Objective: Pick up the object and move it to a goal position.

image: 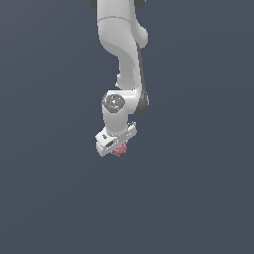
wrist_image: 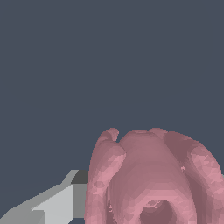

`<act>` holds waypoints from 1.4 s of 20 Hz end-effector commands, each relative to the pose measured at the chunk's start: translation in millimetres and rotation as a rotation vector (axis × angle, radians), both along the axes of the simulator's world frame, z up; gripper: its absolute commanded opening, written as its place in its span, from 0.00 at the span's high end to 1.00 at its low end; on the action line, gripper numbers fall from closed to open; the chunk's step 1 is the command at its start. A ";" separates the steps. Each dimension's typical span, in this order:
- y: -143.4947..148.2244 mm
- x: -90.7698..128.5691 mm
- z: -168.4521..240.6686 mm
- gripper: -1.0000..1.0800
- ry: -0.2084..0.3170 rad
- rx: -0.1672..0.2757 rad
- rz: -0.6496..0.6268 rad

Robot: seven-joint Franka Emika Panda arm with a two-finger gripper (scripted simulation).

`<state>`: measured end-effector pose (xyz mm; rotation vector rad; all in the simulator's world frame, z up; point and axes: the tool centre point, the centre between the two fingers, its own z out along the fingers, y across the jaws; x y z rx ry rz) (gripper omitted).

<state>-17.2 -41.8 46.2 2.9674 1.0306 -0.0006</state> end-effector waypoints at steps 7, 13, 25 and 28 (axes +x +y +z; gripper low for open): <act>-6.1 -6.6 37.5 1.00 -0.001 -0.001 0.000; -14.0 -15.8 87.9 1.00 -0.001 -0.001 0.001; -34.9 -39.5 226.0 1.00 -0.001 0.002 0.002; -40.1 -44.9 259.5 1.00 -0.001 0.002 0.002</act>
